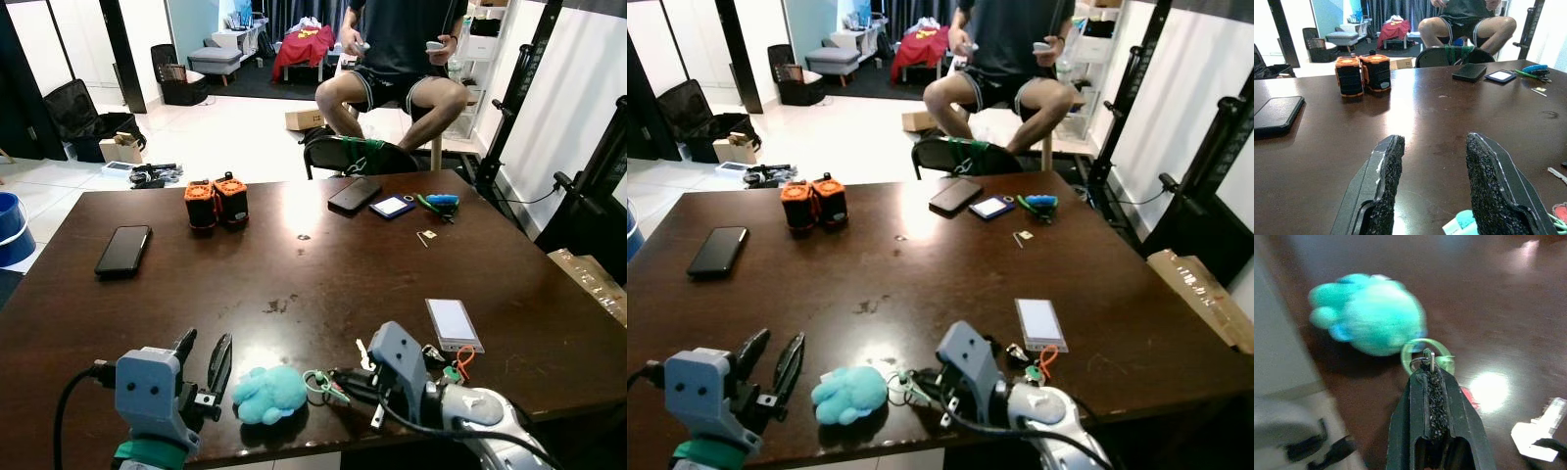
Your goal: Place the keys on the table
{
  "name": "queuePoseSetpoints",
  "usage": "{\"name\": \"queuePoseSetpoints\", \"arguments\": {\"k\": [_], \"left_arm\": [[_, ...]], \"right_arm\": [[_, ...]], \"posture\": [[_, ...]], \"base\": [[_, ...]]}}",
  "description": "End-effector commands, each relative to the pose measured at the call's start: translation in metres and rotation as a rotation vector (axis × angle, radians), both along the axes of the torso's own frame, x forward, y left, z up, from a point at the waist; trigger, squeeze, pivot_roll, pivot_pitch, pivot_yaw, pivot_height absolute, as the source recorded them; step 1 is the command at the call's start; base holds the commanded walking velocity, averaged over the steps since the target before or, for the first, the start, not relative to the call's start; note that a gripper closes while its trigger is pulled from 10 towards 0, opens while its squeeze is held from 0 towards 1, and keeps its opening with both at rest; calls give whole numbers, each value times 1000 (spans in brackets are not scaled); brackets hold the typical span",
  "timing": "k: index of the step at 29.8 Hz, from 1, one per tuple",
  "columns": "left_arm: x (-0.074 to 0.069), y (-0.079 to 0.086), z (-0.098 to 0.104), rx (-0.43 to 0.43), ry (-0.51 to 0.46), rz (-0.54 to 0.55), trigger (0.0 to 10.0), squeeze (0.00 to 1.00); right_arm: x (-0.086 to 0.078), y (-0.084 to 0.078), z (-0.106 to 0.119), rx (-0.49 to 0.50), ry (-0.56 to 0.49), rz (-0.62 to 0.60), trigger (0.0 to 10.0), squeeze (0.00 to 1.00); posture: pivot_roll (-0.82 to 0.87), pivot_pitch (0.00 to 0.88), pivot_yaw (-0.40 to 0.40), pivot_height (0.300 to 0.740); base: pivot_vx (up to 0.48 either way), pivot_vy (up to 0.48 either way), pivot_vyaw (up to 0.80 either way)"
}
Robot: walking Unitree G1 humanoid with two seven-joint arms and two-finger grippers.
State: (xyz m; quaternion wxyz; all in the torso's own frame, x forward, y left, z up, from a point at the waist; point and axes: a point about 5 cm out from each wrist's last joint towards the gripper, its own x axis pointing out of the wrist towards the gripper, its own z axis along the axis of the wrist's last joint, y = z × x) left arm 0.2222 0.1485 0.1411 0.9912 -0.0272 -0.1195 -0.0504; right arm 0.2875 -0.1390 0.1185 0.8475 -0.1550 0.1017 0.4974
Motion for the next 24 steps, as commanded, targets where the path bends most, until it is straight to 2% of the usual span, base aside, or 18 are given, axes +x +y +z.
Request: {"name": "queuePoseSetpoints", "arguments": {"k": [1, 4, 8, 16, 24], "left_arm": [[-1, 1, -1, -7, 12, 0, 10000, 0], [-1, 1, -1, -7, 12, 0, 10000, 0], [-1, 2, -1, -8, 12, 0, 10000, 0], [-1, 1, -1, -9, 13, -5, 10000, 0], [-2, -2, -2, -4, 24, -31, 10000, 0]], "right_arm": [[-9, 6, -3, 2, 40, 66, 10000, 0], [-15, 11, -5, -3, 69, 120, 10000, 0], [-16, 8, -9, -35, 75, 138, 10000, 0], [1, -5, -15, -84, 28, -12, 10000, 0], [-4, -8, -20, -107, 61, 26, 10000, 0]], "posture": [[-136, 0, 93, 740], [-136, 0, 93, 740], [-137, 0, 91, 740], [-137, 0, 91, 740], [-137, 0, 91, 740]], "base": [[0, 0, 0], [0, 0, 0], [0, 0, 0], [0, 0, 0], [0, 0, 0]]}}
